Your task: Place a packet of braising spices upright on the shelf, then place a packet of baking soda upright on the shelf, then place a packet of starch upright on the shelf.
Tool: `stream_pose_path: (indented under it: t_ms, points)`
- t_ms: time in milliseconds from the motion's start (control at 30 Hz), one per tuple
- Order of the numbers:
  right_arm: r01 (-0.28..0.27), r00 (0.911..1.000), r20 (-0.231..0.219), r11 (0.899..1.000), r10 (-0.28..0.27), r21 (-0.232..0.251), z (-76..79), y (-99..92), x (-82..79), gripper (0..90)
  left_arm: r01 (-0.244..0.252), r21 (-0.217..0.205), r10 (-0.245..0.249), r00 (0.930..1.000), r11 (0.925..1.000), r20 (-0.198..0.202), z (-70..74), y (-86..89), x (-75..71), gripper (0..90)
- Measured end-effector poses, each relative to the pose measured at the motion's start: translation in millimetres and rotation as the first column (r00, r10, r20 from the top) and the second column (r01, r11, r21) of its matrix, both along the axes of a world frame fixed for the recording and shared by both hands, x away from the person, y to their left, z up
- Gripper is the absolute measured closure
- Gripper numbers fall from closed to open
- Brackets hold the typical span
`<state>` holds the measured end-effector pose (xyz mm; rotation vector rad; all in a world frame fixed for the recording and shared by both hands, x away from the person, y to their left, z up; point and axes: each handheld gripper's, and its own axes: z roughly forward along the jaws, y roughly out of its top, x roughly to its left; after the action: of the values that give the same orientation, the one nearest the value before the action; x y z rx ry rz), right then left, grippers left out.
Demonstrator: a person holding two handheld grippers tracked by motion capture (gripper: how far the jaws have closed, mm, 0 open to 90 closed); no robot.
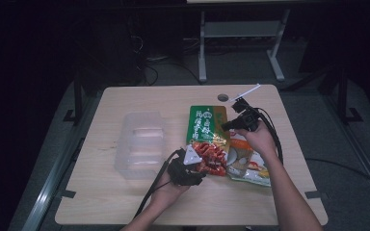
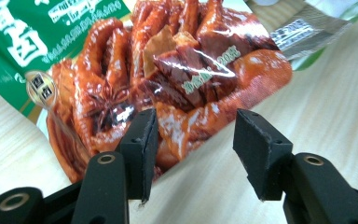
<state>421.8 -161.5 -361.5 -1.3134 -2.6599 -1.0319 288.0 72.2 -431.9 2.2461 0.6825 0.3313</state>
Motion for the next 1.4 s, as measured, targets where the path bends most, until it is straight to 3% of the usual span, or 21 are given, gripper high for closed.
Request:
stream_pose_path:
  t_ms: [300, 433, 633, 800, 967, 1000, 1100, 1400]
  points:
    - [-0.028, 0.9981, 0.056, 0.999, 0.025, 0.046, 21.1, -1.3, -13.0, 89.8, 0.026, -0.044, -0.026, 0.9997, 0.9987, 0.004, 3.5, 12.5, -10.3, 38.5]
    - [-0.051, 0.994, 0.1, 0.997, 0.045, 0.055, 37.8, 4.0, -23.4, 89.8, 0.048, -0.06, -0.047, 0.9987, 0.997, 0.02, 5.6, 19.1, -18.0, 36.0]
    - [-0.121, 0.9794, 0.171, 0.991, 0.108, 0.065, 67.9, 19.0, -44.8, 89.9, 0.073, -0.11, -0.07, 0.9971, 0.9912, 0.027, 5.5, 28.4, -33.3, 33.9]
    - [-0.134, 0.9701, 0.208, 0.991, 0.125, 0.027, 79.3, 28.1, -52.5, 89.9, 0.089, -0.122, -0.086, 0.9957, 0.9885, 0.036, 4.6, 33.0, -37.9, 32.3]
    - [-0.138, 0.9685, 0.212, 0.99, 0.13, 0.021, 87.1, 29.7, -53.1, 89.9, 0.09, -0.129, -0.086, 0.9955, 0.9875, 0.04, 4.0, 35.6, -38.4, 30.6]
    - [-0.147, 0.9639, 0.227, 0.989, 0.139, 0.017, 87.2, 29.1, -52.1, 90.0, 0.092, -0.127, -0.088, 0.9953, 0.9876, 0.041, 3.4, 36.3, -38.3, 30.6]
    - [-0.144, 0.9665, 0.219, 0.989, 0.134, 0.03, 90.4, 29.7, -52.5, 90.0, 0.092, -0.137, -0.087, 0.9955, 0.9863, 0.037, 2.1, 37.2, -38.5, 30.3]
    - [-0.159, 0.9604, 0.237, 0.987, 0.146, 0.035, 97.2, 35.1, -53.0, 90.0, 0.11, -0.147, -0.104, 0.9934, 0.983, 0.05, 0.2, 36.3, -42.9, 29.1]
